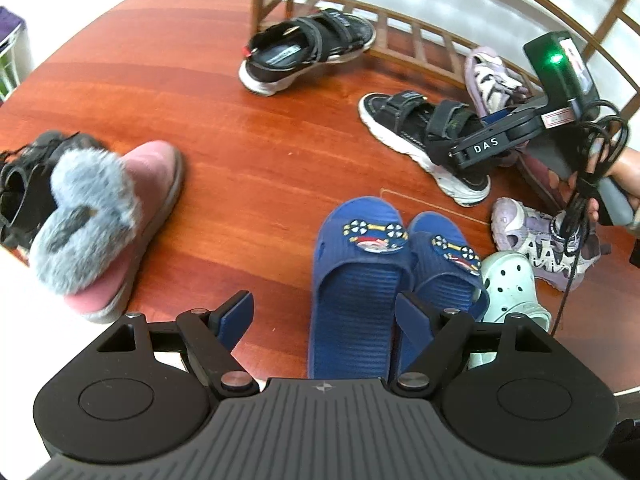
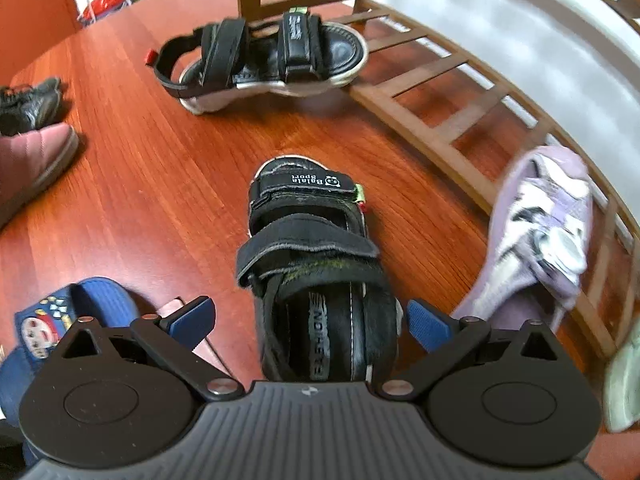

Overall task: Organize scattered shoes
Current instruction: 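Close the right tool on the black velcro sandal's strap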

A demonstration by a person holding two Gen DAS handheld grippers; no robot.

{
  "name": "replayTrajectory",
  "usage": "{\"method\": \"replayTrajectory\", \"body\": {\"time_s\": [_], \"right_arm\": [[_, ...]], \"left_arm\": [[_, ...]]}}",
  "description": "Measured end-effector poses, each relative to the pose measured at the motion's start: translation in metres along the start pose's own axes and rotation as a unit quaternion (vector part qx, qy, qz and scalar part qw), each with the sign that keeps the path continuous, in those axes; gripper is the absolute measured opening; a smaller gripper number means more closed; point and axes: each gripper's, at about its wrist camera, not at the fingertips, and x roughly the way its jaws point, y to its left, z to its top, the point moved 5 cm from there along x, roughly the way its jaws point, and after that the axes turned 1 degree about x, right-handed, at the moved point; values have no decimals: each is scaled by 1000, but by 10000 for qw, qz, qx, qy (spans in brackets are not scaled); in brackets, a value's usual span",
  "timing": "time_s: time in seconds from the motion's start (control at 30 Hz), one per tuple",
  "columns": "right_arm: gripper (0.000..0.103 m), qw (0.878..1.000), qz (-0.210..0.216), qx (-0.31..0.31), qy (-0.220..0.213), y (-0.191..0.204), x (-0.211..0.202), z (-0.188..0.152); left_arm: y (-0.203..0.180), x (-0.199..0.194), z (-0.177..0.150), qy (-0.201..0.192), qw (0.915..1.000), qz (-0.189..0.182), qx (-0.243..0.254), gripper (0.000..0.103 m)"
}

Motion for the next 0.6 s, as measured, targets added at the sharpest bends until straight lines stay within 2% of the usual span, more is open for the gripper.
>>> {"method": "replayTrajectory", "body": {"time_s": [0.17, 0.33, 0.6], "right_arm": [[101, 9999, 70, 17, 111, -3, 15, 2], [89, 9995, 122, 5, 283, -4, 28, 2], [76, 9994, 146, 194, 251, -9, 28, -1]], "left_arm": [[9, -7, -6, 5, 9998, 145, -151, 80], [17, -11, -12, 37, 9993, 227, -291, 80], [21, -12, -12, 52, 9992, 204, -340, 80]]}}
